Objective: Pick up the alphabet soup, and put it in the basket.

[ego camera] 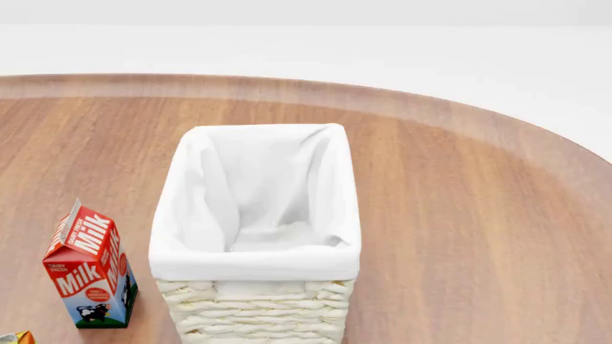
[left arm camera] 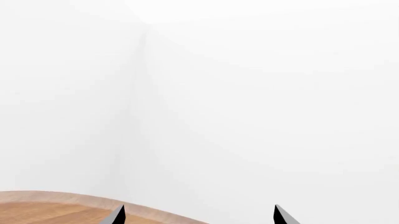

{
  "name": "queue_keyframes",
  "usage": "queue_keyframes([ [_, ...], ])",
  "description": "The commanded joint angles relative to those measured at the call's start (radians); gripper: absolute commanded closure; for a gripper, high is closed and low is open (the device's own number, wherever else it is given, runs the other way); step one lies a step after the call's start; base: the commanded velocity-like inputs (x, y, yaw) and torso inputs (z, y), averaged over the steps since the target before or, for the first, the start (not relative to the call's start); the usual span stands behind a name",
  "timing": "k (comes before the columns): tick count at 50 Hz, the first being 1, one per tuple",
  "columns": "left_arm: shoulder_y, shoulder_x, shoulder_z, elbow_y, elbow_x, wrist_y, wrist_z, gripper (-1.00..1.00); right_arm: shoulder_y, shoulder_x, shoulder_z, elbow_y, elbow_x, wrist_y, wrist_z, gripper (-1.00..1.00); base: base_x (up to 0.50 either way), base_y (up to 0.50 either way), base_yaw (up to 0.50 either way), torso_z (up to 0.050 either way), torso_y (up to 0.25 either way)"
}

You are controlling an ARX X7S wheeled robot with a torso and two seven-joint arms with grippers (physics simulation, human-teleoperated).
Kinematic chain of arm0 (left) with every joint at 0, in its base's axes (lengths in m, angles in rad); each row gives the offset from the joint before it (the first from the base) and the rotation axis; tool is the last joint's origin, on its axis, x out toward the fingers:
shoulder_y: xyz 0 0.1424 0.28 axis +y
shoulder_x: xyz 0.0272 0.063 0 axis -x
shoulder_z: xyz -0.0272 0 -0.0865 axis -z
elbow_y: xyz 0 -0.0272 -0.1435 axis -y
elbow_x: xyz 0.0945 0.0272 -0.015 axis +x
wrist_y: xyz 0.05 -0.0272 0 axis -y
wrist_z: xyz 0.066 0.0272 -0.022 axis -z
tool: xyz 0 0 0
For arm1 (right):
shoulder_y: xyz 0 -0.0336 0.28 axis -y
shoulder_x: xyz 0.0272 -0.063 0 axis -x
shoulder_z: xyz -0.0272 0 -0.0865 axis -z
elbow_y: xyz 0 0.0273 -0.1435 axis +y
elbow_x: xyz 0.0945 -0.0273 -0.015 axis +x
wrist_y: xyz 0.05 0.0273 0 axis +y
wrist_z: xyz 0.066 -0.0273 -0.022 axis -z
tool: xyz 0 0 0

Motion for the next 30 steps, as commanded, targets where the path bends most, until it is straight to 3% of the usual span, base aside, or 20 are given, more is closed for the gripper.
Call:
queue_keyframes([
  [1,-0.001,-0.002,0.002,-0.001,0.0,0.0,-0.002,-1.0,0.015,-0.014,-0.01,0.015,-0.011,0.001,-0.001,-1.0,0.0,0.0,0.0,0.0,0.0],
  [30,0.002,-0.006,0.004,0.003,-0.003,0.005,-0.007,-1.0,0.053,-0.046,-0.041,0.038,-0.042,0.023,-0.004,-1.0,0.0,0.0,0.0,0.0,0.0],
])
